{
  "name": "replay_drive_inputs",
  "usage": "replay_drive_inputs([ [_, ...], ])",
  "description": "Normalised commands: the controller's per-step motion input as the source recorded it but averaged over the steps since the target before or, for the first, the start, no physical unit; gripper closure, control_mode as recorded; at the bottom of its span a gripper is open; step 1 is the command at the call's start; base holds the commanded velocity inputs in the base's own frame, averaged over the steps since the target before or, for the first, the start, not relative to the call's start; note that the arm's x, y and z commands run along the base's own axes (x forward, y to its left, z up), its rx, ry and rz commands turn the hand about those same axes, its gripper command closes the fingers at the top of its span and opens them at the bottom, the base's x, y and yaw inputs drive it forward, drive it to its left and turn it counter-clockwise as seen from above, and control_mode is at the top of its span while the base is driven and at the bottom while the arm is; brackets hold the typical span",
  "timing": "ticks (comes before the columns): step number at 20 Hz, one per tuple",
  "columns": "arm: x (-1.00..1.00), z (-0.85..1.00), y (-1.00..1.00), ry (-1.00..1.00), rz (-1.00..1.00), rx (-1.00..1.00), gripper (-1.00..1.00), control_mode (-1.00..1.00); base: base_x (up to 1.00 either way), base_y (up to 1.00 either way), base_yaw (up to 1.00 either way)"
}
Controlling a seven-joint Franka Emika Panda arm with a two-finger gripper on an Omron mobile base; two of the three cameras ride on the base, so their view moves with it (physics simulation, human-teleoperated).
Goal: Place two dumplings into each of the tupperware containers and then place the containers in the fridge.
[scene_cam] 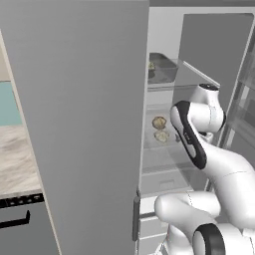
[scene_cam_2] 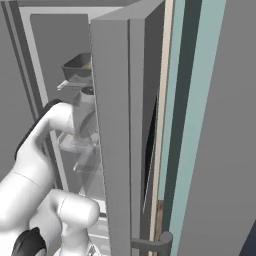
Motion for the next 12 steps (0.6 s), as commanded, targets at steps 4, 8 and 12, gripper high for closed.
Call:
replay_drive_inputs([
  [4,0.47,-0.46,0.00,-0.14,0.00,0.00,1.00,-1.00,0.00,0.00,0.00],
  [8,0.62,-0.36,-0.02,-0.20,0.00,0.01,1.00,-1.00,0.00,0.00,0.00],
  [12,0.60,-0.20,-0.05,-0.15,-0.02,0.03,1.00,-1.00,0.00,0.00,0.00],
])
